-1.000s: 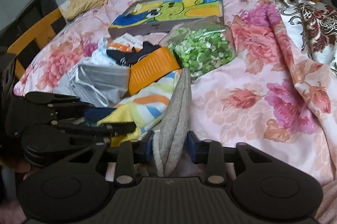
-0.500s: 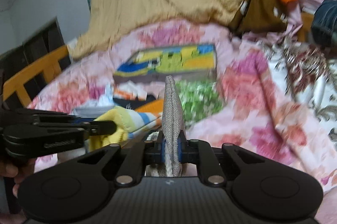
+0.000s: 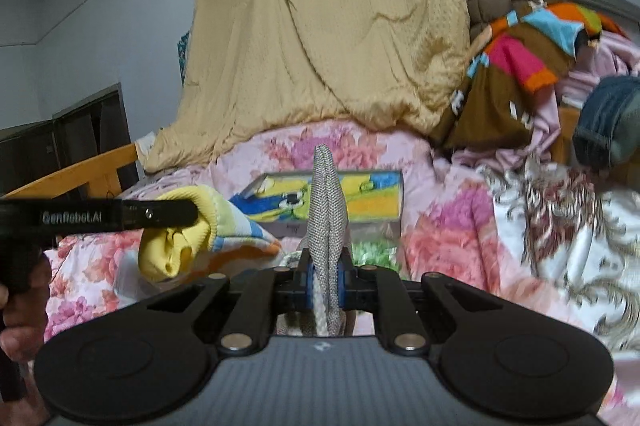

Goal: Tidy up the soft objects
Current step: 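Lift both held socks and carry them toward the frog-picture tray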

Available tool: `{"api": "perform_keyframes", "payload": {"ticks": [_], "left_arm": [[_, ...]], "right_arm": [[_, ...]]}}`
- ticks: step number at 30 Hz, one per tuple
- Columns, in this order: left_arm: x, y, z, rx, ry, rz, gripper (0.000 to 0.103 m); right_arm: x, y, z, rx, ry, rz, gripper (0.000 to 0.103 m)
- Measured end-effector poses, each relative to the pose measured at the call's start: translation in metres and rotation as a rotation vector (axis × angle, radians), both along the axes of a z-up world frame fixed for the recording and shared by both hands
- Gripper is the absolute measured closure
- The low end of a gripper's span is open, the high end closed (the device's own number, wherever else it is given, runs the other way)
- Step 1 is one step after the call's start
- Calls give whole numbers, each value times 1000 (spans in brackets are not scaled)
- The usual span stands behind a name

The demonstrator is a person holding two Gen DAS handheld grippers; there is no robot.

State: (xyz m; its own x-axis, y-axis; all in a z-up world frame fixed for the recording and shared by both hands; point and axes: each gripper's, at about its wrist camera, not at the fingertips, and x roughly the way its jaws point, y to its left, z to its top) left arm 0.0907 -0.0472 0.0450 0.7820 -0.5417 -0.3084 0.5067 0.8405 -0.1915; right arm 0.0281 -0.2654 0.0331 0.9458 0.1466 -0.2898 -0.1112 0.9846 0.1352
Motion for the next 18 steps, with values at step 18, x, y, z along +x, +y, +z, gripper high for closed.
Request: {"api": "perform_keyframes", "payload": {"ticks": [18], "left_arm": [[173,-14,49,-158,-21,143,95]], "right_arm": [[213,2,36,-21,-124,78,91]]}}
